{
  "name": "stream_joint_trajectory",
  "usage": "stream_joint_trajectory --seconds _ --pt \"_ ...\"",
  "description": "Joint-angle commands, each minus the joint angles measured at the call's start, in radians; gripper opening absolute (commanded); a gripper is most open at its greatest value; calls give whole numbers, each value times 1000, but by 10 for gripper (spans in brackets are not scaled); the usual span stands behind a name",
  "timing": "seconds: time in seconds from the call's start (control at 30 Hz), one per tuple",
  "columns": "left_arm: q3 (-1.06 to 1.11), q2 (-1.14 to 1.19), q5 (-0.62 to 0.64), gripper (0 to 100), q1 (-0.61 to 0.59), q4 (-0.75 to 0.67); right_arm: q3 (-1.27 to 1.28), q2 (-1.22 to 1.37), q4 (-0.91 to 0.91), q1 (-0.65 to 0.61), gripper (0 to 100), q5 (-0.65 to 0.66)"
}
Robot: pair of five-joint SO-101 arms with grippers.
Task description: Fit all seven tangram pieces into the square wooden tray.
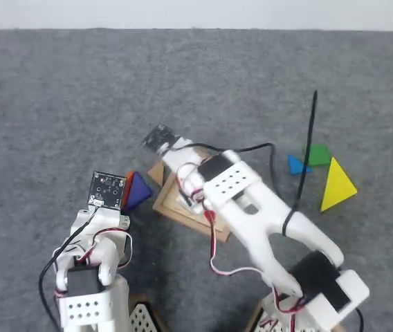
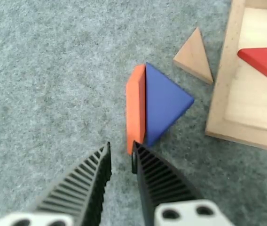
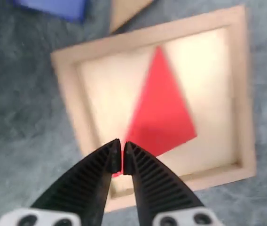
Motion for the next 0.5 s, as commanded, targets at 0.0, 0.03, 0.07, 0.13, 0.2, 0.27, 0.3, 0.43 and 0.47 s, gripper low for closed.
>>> stream_joint_trajectory --seconds 0.0,0.03,0.07,0.13,0.2,0.27,0.3,0.43,0.47 --pt "-7 0 -5 70 -5 11 -54 -22 -76 -8 9 12" --pt "-7 0 -5 70 -5 11 -55 -10 -101 -15 9 14" --pt "-7 0 -5 70 -5 11 -55 12 -128 -18 9 14" --pt "-7 0 -5 70 -5 11 -61 73 -179 -18 9 14" --pt "-7 0 -5 70 -5 11 -64 150 -223 -18 15 15" --pt "-7 0 -5 70 -5 11 -89 222 -239 -15 47 15" --pt "-7 0 -5 70 -5 11 -109 251 -237 -12 69 15" --pt "-7 0 -5 70 -5 11 -212 334 -194 19 117 8" --pt "-7 0 -5 70 -5 11 -233 346 -182 38 115 8"
